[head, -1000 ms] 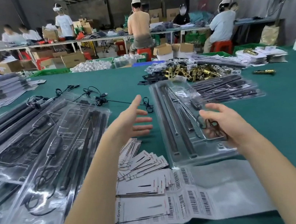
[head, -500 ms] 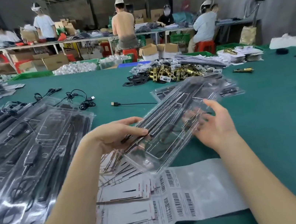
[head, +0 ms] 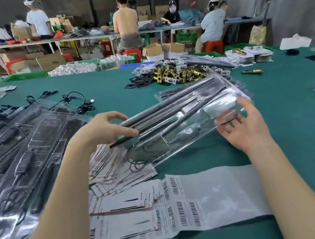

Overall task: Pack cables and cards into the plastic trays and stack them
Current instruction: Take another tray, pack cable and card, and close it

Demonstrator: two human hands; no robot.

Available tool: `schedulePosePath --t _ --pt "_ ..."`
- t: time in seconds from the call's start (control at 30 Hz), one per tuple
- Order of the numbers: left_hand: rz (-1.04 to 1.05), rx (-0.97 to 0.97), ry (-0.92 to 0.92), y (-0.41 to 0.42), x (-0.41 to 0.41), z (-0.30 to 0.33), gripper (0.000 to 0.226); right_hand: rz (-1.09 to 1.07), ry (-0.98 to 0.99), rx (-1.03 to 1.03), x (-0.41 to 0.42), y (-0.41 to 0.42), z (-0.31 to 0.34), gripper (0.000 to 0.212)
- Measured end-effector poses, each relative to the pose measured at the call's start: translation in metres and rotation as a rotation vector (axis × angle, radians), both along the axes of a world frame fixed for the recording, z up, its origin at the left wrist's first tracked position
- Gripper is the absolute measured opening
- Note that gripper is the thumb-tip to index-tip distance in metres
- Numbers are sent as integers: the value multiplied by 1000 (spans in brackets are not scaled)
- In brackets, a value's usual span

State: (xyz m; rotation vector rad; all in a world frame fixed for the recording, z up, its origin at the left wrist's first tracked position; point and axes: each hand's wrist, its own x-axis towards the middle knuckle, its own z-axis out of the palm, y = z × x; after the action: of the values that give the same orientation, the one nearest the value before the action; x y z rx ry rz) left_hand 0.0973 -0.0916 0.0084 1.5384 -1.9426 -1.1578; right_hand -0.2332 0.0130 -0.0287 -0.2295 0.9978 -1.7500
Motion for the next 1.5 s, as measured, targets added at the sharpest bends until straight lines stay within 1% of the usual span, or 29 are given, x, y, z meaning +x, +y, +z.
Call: schedulePosePath --t 0.1,0.2,0.27,0.33,0.37,0.4,0.43,0.5,0.57,0.63,0.7,0.77,0.83,0.9,0.97,1.03,1.07,1.1,1.13,1.17,1.23,1.27,1.3,1.33,1.37,1.4,1.47,1.5 --pt "74 -110 14 -1 -2 -2 55 31 89 85 -6 3 -2 36" --pt "140 -219 43 -2 -2 -7 51 116 95 86 -14 8 -4 37" --pt "175 -343 -17 -3 -5 -10 46 134 136 79 -17 10 -3 33" --pt "181 -498 -129 -3 -12 -11 35 124 219 82 -17 10 -3 25" --pt "146 -536 -148 -1 -17 -10 30 108 260 97 -16 9 -4 22" --pt "76 -530 -135 2 -23 -8 27 94 294 117 -14 9 -5 20" --pt "-19 -495 -116 6 -30 -7 30 82 317 132 -13 8 -6 22" --pt "-240 -438 -143 17 -48 -5 44 47 347 157 -11 7 -7 29" --pt "-406 -471 -242 28 -69 -9 62 -20 397 197 -10 6 -8 42" --pt "-477 -555 -360 38 -91 -20 72 -65 441 233 -9 6 -10 48" --pt "-464 -686 -461 47 -108 -33 68 -66 450 238 -9 7 -10 50" --pt "-393 -830 -474 49 -115 -39 54 -27 427 223 -10 9 -8 51" --pt "-328 -896 -409 47 -113 -38 41 11 376 219 -12 10 -5 45" --pt "-281 -905 -375 44 -108 -33 39 0 258 200 -17 11 -4 28" --pt "-263 -924 -398 42 -105 -28 39 -17 84 150 -19 12 -4 19" --pt "-260 -938 -427 44 -105 -23 38 -33 -96 66 -19 13 -3 21" --pt "-257 -945 -432 45 -104 -20 37 -38 -144 26 -17 13 -2 26" --pt "-250 -956 -429 46 -102 -15 36 -32 -128 -6 -15 13 -1 30" --pt "-238 -971 -424 46 -101 -10 34 -14 -36 -21 -16 12 2 31" --pt "-220 -993 -422 46 -99 -5 34 17 126 -18 -17 12 6 31" --pt "-182 -1045 -443 46 -96 3 38 97 547 13 -22 14 15 35" --pt "-165 -1064 -458 46 -95 5 42 140 745 56 -25 16 20 41" --pt "-149 -1071 -466 47 -94 7 45 180 915 115 -27 19 25 50" --pt "-137 -1069 -473 48 -94 8 47 216 1052 172 -27 21 29 63" --pt "-129 -1064 -484 48 -95 8 49 228 1180 228 -24 24 32 70" --pt "-126 -1061 -496 48 -95 7 50 196 1330 282 -21 24 36 68" --pt "-132 -1073 -509 49 -98 6 51 82 1668 382 -12 23 46 51" --pt "-135 -1090 -508 49 -98 6 52 51 1812 370 -10 22 51 43"
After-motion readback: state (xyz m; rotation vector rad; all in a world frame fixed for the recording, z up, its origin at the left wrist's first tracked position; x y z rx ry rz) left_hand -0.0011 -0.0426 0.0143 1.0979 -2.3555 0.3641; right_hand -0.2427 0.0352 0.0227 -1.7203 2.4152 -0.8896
